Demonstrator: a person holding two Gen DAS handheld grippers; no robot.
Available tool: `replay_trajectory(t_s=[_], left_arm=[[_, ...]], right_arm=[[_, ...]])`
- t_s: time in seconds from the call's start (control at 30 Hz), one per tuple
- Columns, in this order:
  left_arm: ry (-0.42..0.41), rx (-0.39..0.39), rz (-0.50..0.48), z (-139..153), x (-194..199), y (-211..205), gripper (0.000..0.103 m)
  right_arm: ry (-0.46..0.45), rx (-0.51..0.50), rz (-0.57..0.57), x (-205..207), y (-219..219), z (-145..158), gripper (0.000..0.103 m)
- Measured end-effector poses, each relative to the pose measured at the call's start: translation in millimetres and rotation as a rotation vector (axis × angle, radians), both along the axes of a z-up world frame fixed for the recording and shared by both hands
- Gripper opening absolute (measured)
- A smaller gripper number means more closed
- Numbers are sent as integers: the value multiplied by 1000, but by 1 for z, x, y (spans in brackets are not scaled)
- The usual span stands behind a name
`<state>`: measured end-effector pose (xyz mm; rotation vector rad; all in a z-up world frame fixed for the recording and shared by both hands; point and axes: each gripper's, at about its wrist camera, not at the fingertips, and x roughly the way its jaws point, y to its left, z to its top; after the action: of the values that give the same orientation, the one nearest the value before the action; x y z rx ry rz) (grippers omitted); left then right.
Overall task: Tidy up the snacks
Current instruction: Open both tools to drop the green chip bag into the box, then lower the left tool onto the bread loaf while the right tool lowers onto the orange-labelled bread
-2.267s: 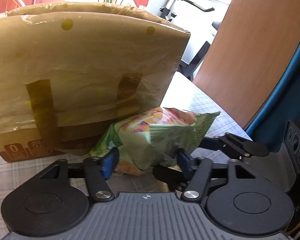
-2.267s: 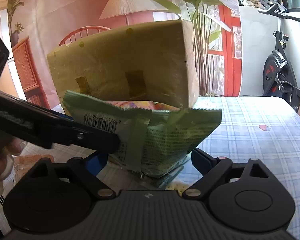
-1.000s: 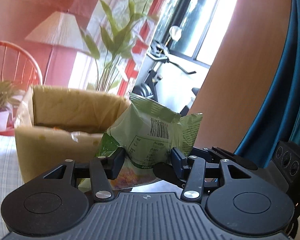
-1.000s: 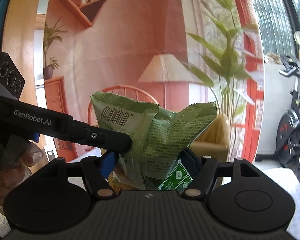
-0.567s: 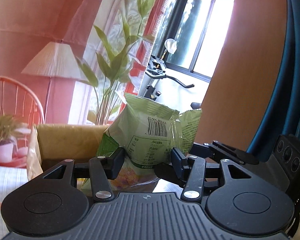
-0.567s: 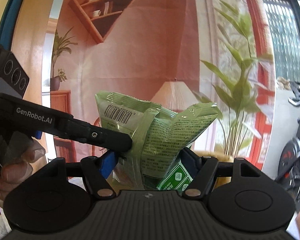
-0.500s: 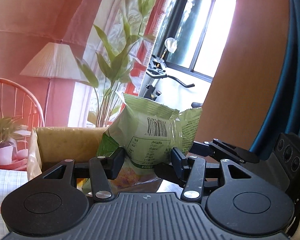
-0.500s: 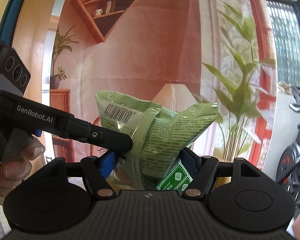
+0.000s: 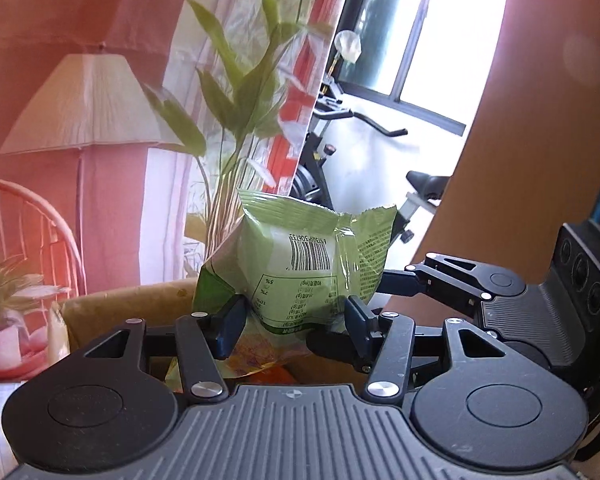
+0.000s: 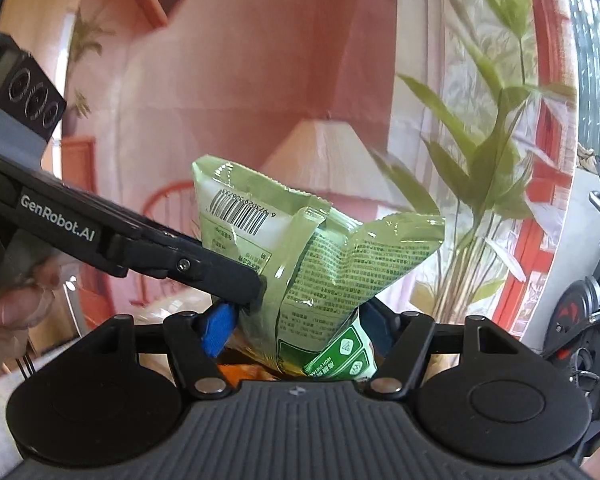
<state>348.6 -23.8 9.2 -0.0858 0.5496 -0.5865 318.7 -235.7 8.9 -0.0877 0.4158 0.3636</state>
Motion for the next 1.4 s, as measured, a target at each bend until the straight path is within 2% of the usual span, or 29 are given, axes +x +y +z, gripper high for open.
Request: replay_trajectory(t_s=[0.1,0.27,0.47,0.63,0.77,0.83,1.13,1.4], left_arm=[[-25,54,-10,-8,19,-8,56],[10,38,-31,-22,50,-8,56],[41,103,-34,-39,66,-13,57],[140,151,47,-52,77,-4,63],[154,133,70,-52,72,7,64],[162,121,74,-48,67,11,68],[141,114,101,-33,35,24,69],[119,131,154,-19,-6,40,75]], right_arm=[[49,-17,-7,22,-7,-10,67],[89,-57,-35,45,-14,-26,65],[135,-81,-46,61,-19,-40,60],[162,-103,-56,64,-16,-49,60],[172,-99,-58,60,-15,-51,60],[169,-106,-53,57,-14,-49,60],[154,-130,-39,33,-2,-42,60],[126,-87,-53,-3,5,-29,60]])
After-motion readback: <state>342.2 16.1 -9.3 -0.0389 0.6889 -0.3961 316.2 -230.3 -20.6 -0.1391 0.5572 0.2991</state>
